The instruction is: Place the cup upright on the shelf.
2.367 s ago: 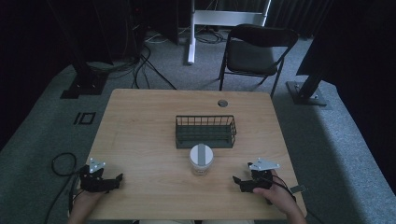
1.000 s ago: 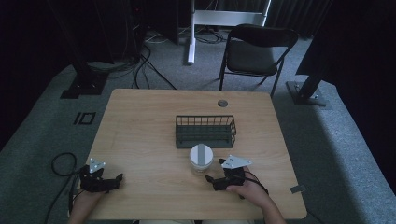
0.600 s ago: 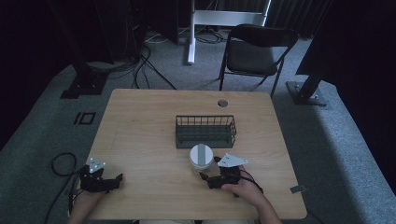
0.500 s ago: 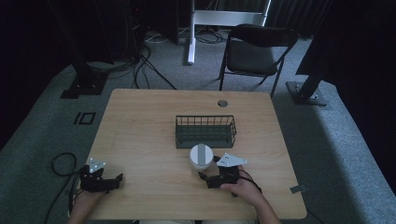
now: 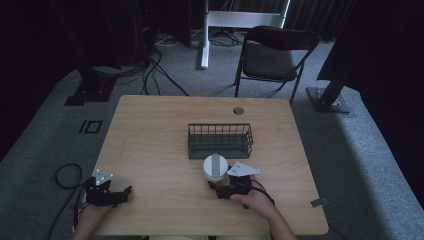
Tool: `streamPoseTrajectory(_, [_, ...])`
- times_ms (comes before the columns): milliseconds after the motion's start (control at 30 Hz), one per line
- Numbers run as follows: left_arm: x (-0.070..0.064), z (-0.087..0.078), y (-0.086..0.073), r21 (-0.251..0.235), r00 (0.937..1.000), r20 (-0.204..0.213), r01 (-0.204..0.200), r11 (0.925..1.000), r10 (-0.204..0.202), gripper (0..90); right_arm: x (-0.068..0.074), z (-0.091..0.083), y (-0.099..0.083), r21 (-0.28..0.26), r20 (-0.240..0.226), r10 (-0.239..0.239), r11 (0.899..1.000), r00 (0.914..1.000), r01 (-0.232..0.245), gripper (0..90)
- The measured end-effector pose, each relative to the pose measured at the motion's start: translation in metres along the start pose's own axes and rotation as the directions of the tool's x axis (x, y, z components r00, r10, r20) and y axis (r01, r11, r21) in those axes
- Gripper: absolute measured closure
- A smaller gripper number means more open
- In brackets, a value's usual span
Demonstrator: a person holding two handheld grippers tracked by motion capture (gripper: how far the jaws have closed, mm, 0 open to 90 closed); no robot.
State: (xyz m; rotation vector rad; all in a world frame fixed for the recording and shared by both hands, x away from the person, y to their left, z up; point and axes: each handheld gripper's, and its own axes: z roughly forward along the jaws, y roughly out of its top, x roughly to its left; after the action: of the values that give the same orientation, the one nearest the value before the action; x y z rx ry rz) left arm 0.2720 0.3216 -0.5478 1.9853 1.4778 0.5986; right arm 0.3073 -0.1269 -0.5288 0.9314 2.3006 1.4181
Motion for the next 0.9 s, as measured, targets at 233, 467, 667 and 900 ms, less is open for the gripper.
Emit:
streamPoseTrajectory(233, [0.0, 0.0, 0.0, 0.0, 1.0, 0.0, 0.0, 1.0, 0.0, 0.5, 0.002, 0.006, 0.001, -0.003, 0.017, -0.015, 1.0, 0.9998, 0.015, 14.4])
streamPoseTrajectory(467, [0.0, 0.0, 0.0, 0.0, 1.0, 0.0, 0.0, 1.0, 0.0, 0.5, 0.003, 0.008, 0.002, -0.016, 0.026, 0.022, 1.0, 0.9994, -0.021, 14.5])
streamPoseTrajectory(667, [0.0, 0.0, 0.0, 0.0, 1.0, 0.0, 0.0, 1.0, 0.0, 0.5, 0.004, 0.012, 0.002, -0.015, 0.038, 0.026, 1.0, 0.9989, -0.025, 14.5])
streamPoseTrajectory(900, [0.0, 0.0, 0.0, 0.0, 1.0, 0.0, 0.0, 1.0, 0.0, 0.5, 0.006, 0.014, 0.002, -0.024, 0.049, 0.033, 0.999, 0.9983, -0.032, 15.3])
